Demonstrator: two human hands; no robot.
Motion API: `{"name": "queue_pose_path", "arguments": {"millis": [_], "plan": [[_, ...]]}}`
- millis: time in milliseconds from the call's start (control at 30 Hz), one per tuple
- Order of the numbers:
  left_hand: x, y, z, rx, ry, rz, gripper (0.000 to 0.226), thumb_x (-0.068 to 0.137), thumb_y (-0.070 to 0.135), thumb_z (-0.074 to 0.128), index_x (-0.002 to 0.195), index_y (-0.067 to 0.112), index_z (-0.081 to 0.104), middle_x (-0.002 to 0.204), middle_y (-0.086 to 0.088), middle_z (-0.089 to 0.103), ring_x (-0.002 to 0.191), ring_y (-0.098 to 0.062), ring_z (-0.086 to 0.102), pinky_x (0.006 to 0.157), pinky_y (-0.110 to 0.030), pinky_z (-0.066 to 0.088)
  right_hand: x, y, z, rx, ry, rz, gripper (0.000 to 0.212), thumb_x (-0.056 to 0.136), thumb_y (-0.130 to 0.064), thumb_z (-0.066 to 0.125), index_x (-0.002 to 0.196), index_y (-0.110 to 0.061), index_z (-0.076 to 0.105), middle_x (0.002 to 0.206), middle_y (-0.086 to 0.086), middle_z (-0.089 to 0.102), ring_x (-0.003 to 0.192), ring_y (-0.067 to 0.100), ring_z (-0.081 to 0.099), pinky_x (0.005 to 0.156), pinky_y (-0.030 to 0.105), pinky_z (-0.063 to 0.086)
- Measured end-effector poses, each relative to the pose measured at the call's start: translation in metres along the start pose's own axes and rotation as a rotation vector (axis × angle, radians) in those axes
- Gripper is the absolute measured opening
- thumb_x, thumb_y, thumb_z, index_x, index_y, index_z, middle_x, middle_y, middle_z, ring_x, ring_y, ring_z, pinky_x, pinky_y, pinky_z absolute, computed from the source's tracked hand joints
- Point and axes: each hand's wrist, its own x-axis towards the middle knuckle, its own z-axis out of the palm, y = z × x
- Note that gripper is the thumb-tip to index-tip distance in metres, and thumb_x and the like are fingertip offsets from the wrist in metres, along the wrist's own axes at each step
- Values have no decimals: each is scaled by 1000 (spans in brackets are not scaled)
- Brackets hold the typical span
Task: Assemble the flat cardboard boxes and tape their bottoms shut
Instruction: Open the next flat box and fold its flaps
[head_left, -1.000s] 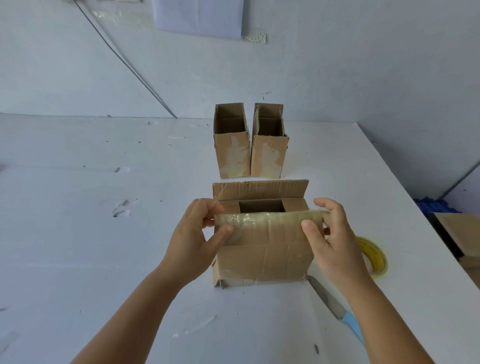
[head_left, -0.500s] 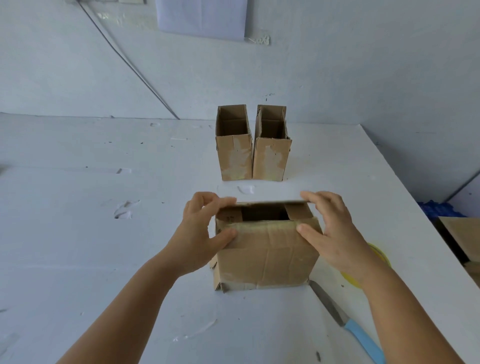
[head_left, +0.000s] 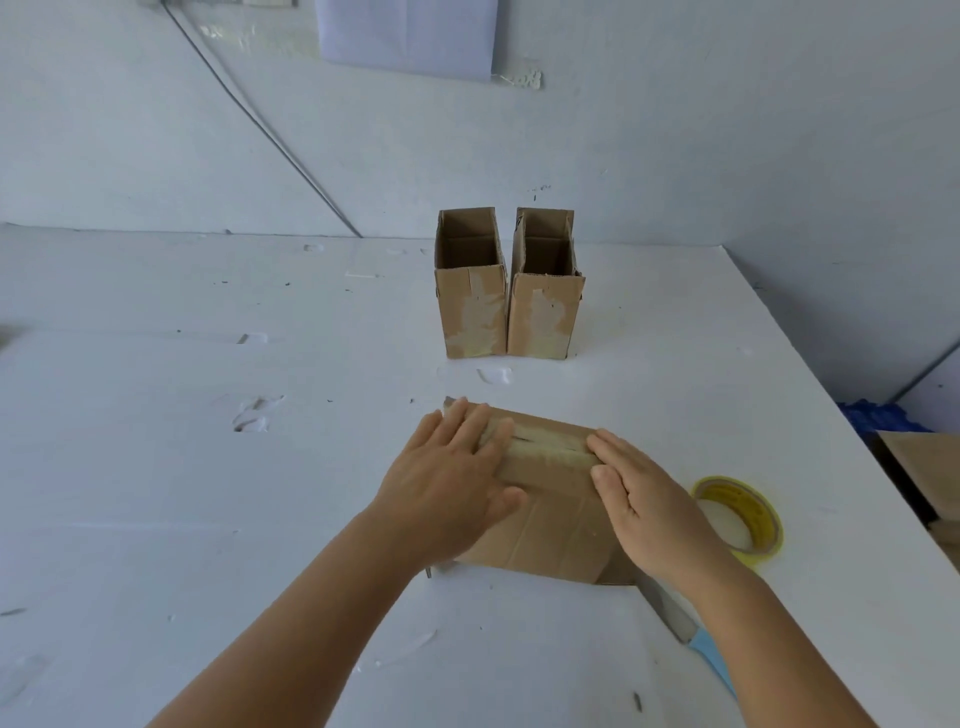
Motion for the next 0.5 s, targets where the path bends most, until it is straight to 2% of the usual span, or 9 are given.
{"name": "queue_pose_path", "arguments": {"millis": [100, 200, 267, 333, 433, 500], "plan": [[7, 4, -9, 58, -22, 13, 69, 90, 59, 37, 143, 18, 25, 155, -2, 19, 147, -22, -2, 118, -42, -3, -5, -1, 5, 81, 34, 12, 48, 100, -35, 28, 146, -24, 30, 155, -14, 21, 143, 1, 17, 110, 15, 12], [19, 8, -15, 109, -69, 40, 76, 82, 63, 48, 136, 13, 30, 154, -7, 18, 146, -26, 3, 118, -46, 0, -4, -4, 7, 78, 64, -2, 48, 100, -33, 31, 147, -21, 30, 155, -12, 22, 142, 3, 18, 110, 15, 14], [26, 10, -13, 120, -81, 59, 78, 76, 67, 51, 129, 13, 30, 149, -10, 23, 142, -27, 12, 117, -46, 7, -4, -8, 8, 54, 76, -23, 48, 100, -32, 31, 147, -20, 29, 155, -10, 23, 142, 5, 18, 108, 14, 13], [27, 11, -7, 139, -88, 68, 85, 75, 71, 48, 134, 14, 23, 147, -10, 25, 138, -28, 17, 114, -45, 11, -6, -10, 9, 18, 64, -43, 48, 101, -31, 30, 147, -20, 28, 155, -10, 22, 144, 7, 14, 105, 12, 11], [24, 13, 3, 171, -108, 82, 98, 80, 74, 40, 150, 21, -3, 158, -11, 6, 146, -29, 2, 116, -48, 6, -9, -9, 14, -72, 22, -54, 50, 101, -33, 25, 149, -21, 22, 157, -12, 14, 147, 12, -2, 113, 22, 8], [21, 16, 6, 188, -129, 87, 96, 82, 73, 37, 150, 22, -9, 159, -12, -3, 146, -30, -5, 117, -48, 4, -11, -7, 16, -103, -3, -56, 50, 101, -34, 24, 149, -20, 20, 158, -12, 12, 147, 14, -5, 115, 27, 7]]}}
